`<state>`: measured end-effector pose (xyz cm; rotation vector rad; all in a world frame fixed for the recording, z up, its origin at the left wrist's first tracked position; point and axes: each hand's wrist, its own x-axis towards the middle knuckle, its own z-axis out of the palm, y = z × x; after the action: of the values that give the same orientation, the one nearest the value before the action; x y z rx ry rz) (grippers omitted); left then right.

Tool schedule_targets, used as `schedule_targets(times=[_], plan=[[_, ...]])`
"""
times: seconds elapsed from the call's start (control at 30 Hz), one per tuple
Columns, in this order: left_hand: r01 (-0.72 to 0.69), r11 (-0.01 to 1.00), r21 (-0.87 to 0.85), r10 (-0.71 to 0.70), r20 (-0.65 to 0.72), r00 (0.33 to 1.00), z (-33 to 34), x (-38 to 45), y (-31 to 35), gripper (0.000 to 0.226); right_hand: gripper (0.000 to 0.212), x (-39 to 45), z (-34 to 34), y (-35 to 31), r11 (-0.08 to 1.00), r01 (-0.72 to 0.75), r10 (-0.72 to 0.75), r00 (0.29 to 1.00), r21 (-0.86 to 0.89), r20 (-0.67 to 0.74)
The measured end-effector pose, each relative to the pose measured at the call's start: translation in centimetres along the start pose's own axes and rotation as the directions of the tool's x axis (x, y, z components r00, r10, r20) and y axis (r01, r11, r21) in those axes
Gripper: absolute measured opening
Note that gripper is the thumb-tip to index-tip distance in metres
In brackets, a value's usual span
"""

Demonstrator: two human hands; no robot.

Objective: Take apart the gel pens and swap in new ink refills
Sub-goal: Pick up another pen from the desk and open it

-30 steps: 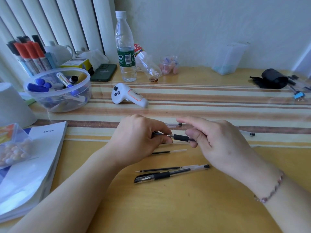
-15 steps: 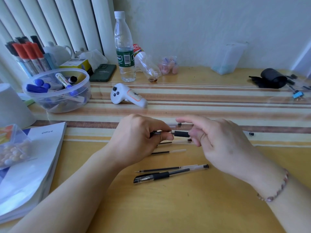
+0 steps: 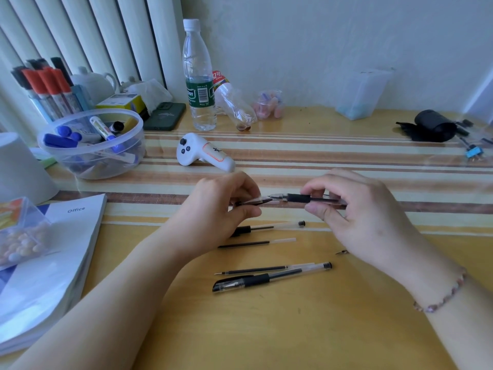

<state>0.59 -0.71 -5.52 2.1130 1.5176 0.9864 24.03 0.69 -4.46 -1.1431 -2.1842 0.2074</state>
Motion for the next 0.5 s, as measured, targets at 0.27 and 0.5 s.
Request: schedule_targets(times=[0.27, 0.5], plan=[[-0.035, 0.999, 0.024, 0.035, 0.001, 0.999, 0.17, -0.18, 0.09, 0.015, 0.017, -0.02, -0.22, 0.18, 0.999, 0.032, -0.032, 0.999, -0.01, 0.005], [-0.132, 0.991, 0.031, 0.133, -0.011, 0.991, 0.33, -0.23, 0.2, 0.014, 0.018, -0.01, -0.2, -0.03, 0.996, 0.088, -0.087, 0.996, -0.018, 0.019]])
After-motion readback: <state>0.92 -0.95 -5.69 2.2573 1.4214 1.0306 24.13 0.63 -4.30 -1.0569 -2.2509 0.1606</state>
